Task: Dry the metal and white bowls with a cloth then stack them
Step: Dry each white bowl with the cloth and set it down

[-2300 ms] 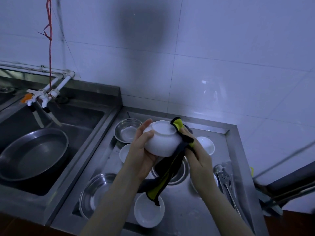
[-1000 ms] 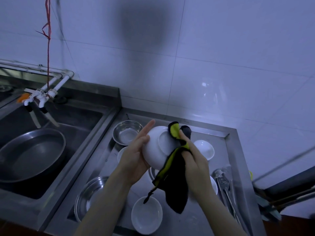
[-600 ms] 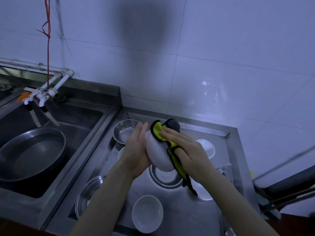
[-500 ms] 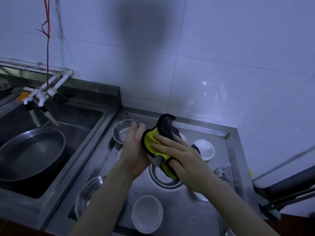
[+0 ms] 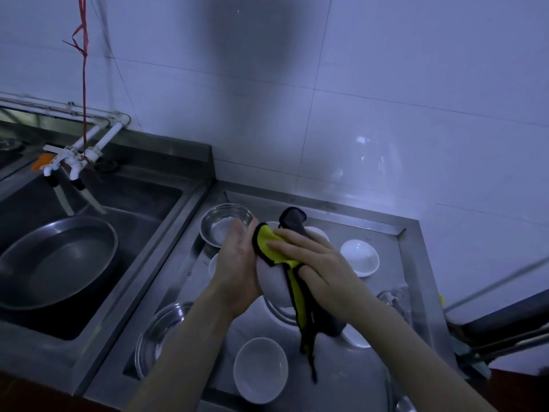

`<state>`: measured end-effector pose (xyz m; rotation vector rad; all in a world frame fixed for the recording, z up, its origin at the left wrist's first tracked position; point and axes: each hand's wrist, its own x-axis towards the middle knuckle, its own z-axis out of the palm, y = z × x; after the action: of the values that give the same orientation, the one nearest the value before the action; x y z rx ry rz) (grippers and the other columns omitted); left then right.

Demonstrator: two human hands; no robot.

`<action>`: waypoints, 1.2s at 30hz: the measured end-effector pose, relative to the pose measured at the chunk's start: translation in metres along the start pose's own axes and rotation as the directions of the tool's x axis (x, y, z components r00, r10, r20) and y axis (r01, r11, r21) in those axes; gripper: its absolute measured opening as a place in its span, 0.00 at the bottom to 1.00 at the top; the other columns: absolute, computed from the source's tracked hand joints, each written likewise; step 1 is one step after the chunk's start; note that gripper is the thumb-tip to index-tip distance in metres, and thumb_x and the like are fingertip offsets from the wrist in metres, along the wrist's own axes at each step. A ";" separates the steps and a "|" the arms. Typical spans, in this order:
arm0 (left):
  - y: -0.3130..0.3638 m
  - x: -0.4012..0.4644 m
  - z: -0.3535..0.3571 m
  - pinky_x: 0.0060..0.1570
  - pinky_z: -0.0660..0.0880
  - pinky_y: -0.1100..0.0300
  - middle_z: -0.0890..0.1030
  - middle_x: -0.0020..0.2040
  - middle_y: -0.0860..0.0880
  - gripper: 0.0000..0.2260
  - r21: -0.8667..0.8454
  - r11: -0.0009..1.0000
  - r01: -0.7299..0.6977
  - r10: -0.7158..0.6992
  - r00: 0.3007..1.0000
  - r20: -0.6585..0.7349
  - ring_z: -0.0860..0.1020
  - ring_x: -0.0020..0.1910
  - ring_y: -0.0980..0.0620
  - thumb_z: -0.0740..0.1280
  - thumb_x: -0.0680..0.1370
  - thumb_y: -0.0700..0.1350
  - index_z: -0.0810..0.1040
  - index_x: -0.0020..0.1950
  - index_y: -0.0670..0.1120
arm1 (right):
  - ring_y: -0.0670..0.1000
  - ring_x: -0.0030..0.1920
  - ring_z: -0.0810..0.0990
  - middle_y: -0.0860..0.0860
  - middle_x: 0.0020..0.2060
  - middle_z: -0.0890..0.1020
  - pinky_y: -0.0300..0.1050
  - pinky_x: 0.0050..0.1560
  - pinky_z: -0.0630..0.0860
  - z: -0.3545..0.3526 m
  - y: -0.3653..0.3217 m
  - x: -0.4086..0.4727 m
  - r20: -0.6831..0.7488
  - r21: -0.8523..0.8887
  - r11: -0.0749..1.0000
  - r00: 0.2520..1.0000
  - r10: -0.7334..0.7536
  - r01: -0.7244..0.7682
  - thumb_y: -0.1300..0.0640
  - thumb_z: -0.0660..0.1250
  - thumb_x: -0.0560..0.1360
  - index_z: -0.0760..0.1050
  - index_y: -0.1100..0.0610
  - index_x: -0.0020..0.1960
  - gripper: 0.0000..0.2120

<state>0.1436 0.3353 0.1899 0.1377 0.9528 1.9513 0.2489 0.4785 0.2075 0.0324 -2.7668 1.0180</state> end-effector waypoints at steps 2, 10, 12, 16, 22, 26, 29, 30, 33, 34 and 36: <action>-0.003 0.001 -0.005 0.69 0.68 0.42 0.74 0.70 0.38 0.35 -0.052 0.998 0.030 -0.030 0.999 -0.010 0.73 0.70 0.40 0.49 0.79 0.68 0.63 0.78 0.46 | 0.48 0.75 0.56 0.33 0.72 0.63 0.48 0.75 0.55 0.001 0.000 -0.005 0.028 -0.067 0.995 0.997 -0.068 0.070 0.53 0.50 0.75 0.69 0.40 0.69 0.25; -0.001 -0.002 0.007 0.60 0.76 0.41 0.80 0.64 0.45 0.23 0.184 0.980 -0.082 0.087 0.996 -0.021 0.81 0.60 0.43 0.64 0.79 0.56 0.69 0.74 0.59 | 0.35 0.64 0.69 0.38 0.64 0.75 0.40 0.71 0.61 -0.016 0.003 0.027 0.014 0.320 0.894 0.945 0.327 -0.314 0.59 0.54 0.75 0.73 0.43 0.68 0.25; -0.005 0.000 0.006 0.58 0.78 0.43 0.75 0.69 0.48 0.30 0.250 0.964 -0.091 0.112 0.991 -0.075 0.80 0.60 0.44 0.65 0.80 0.49 0.55 0.78 0.64 | 0.38 0.63 0.70 0.39 0.64 0.76 0.33 0.69 0.61 -0.013 0.000 0.026 -0.015 0.275 0.900 0.935 0.355 -0.337 0.58 0.54 0.76 0.73 0.43 0.68 0.24; 0.000 -0.002 0.012 0.61 0.76 0.46 0.76 0.69 0.42 0.21 0.047 0.998 -0.037 0.040 0.996 -0.080 0.79 0.63 0.43 0.57 0.84 0.51 0.63 0.78 0.52 | 0.33 0.66 0.66 0.37 0.67 0.71 0.26 0.67 0.57 -0.004 -0.013 0.018 -0.107 0.166 0.972 0.977 0.182 -0.163 0.62 0.54 0.74 0.72 0.46 0.69 0.26; 0.007 0.000 0.010 0.55 0.80 0.49 0.81 0.61 0.36 0.31 -0.177 0.983 -0.040 0.023 0.995 -0.093 0.81 0.59 0.41 0.48 0.83 0.61 0.78 0.67 0.41 | 0.55 0.77 0.54 0.44 0.74 0.65 0.57 0.75 0.58 0.024 -0.012 -0.006 -0.063 -0.193 0.953 0.966 -0.251 0.235 0.60 0.56 0.77 0.71 0.52 0.70 0.22; 0.011 -0.001 0.006 0.63 0.73 0.42 0.79 0.63 0.35 0.24 -0.160 0.987 -0.028 0.008 0.993 -0.122 0.79 0.61 0.38 0.56 0.82 0.58 0.78 0.67 0.45 | 0.60 0.77 0.54 0.49 0.74 0.65 0.63 0.70 0.63 0.037 -0.007 -0.025 -0.136 -0.276 0.920 0.937 -0.323 0.277 0.66 0.60 0.77 0.69 0.57 0.72 0.23; 0.009 -0.001 0.009 0.58 0.77 0.44 0.77 0.64 0.36 0.17 -0.212 0.977 -0.039 0.007 0.989 -0.149 0.79 0.59 0.39 0.60 0.83 0.48 0.74 0.70 0.45 | 0.60 0.76 0.56 0.52 0.75 0.64 0.60 0.70 0.64 0.041 -0.008 -0.037 -0.210 -0.273 0.929 0.927 -0.312 0.251 0.66 0.58 0.77 0.66 0.59 0.73 0.24; 0.008 0.000 0.010 0.53 0.80 0.45 0.77 0.63 0.37 0.15 -0.247 0.967 -0.066 0.022 0.984 -0.179 0.80 0.56 0.40 0.60 0.83 0.45 0.73 0.69 0.46 | 0.60 0.76 0.56 0.52 0.75 0.64 0.59 0.70 0.65 0.044 -0.008 -0.041 -0.243 -0.244 0.943 0.928 -0.284 0.224 0.66 0.58 0.77 0.66 0.59 0.73 0.24; 0.006 0.000 0.009 0.41 0.83 0.47 0.80 0.59 0.38 0.13 -0.291 0.952 -0.093 0.048 0.987 -0.155 0.82 0.49 0.41 0.62 0.79 0.44 0.73 0.64 0.47 | 0.53 0.75 0.62 0.48 0.74 0.65 0.58 0.67 0.69 0.046 -0.007 -0.045 -0.419 -0.034 0.994 0.901 -0.108 0.104 0.64 0.56 0.77 0.66 0.56 0.74 0.25; 0.006 -0.001 0.010 0.41 0.82 0.47 0.82 0.57 0.39 0.14 -0.297 0.950 -0.092 0.055 0.990 -0.133 0.83 0.48 0.41 0.63 0.77 0.44 0.73 0.63 0.48 | 0.48 0.73 0.65 0.44 0.73 0.67 0.52 0.67 0.70 0.043 -0.007 -0.042 -0.489 0.094 0.995 0.872 0.010 0.041 0.65 0.56 0.76 0.66 0.53 0.73 0.26; 0.006 -0.003 0.014 0.39 0.82 0.49 0.84 0.53 0.42 0.16 -0.302 0.946 -0.121 0.093 0.990 -0.108 0.85 0.46 0.44 0.64 0.73 0.44 0.74 0.61 0.47 | 0.39 0.66 0.72 0.35 0.68 0.71 0.36 0.62 0.70 0.036 -0.012 -0.036 -0.545 0.315 0.946 0.802 0.245 -0.076 0.65 0.55 0.73 0.66 0.47 0.72 0.29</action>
<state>0.1478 0.3393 0.2044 -0.0827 0.6985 2.1976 0.2792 0.4450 0.1814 -0.4167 -2.0806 1.2084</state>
